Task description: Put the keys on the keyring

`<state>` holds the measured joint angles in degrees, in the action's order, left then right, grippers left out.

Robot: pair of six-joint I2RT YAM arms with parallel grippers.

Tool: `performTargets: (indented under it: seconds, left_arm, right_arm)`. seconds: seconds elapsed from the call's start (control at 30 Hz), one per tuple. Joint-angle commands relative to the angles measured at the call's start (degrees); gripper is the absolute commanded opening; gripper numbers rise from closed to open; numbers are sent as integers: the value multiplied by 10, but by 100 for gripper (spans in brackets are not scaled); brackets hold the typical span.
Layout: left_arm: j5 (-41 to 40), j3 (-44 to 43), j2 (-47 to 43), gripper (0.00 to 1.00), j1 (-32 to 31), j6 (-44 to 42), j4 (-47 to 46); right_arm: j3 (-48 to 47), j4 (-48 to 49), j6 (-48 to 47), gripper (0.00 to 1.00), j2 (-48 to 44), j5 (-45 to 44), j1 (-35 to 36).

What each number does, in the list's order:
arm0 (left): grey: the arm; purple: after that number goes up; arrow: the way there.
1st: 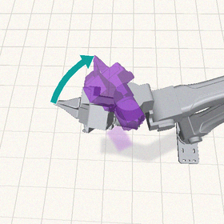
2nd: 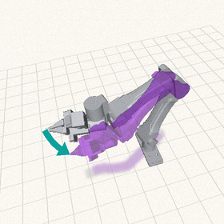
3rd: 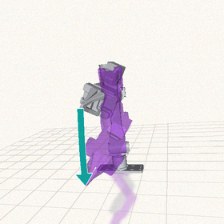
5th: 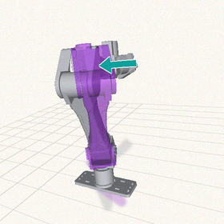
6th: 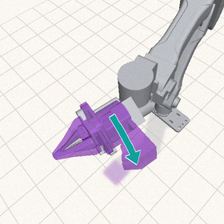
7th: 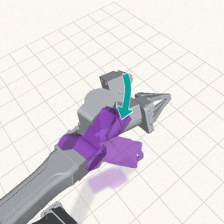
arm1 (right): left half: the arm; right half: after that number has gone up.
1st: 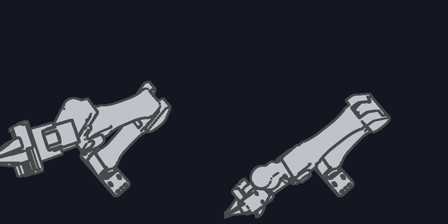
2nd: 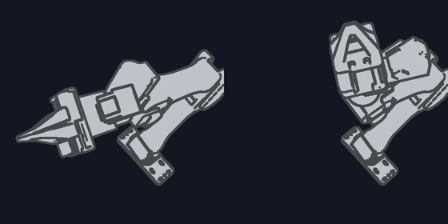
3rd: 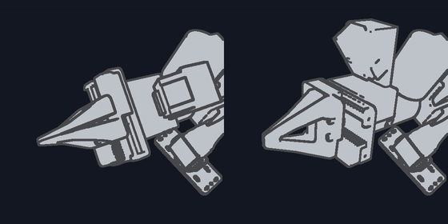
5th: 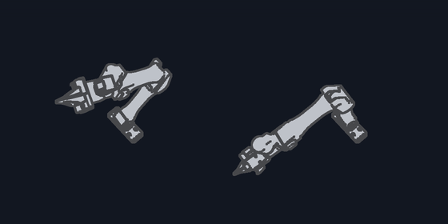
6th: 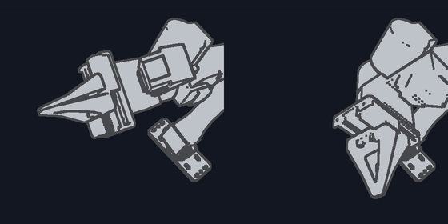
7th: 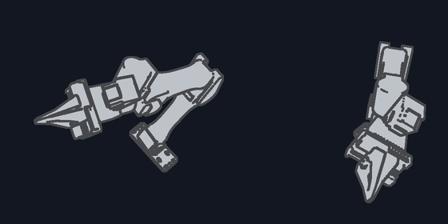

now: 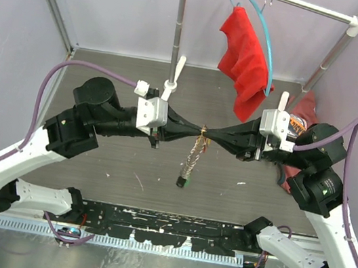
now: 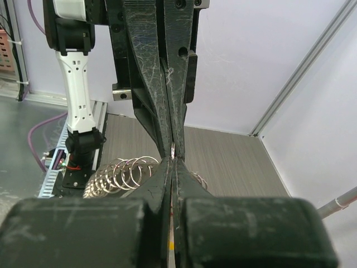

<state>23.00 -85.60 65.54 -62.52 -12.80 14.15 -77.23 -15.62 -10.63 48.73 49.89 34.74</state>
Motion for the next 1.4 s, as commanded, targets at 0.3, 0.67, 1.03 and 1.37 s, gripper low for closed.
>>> performTargets:
  seconds: [0.3,0.67,1.03,1.37]
  left_arm:
    - [-82,-79,10,0,-1,-39,132]
    - [-117,-215,108,0,-1,-59,378]
    - [-130,-314,182,0,-5,-63,504]
    - [-120,-345,199,0,-13,-74,531]
  right_arm:
    - [-57,-95,-75,44,-17,-56,-1]
    - [-112,-213,-105,43,36,-109,0]
    - [-128,-290,-107,44,90,-68,-1]
    - [-92,-273,-100,42,108,-18,0]
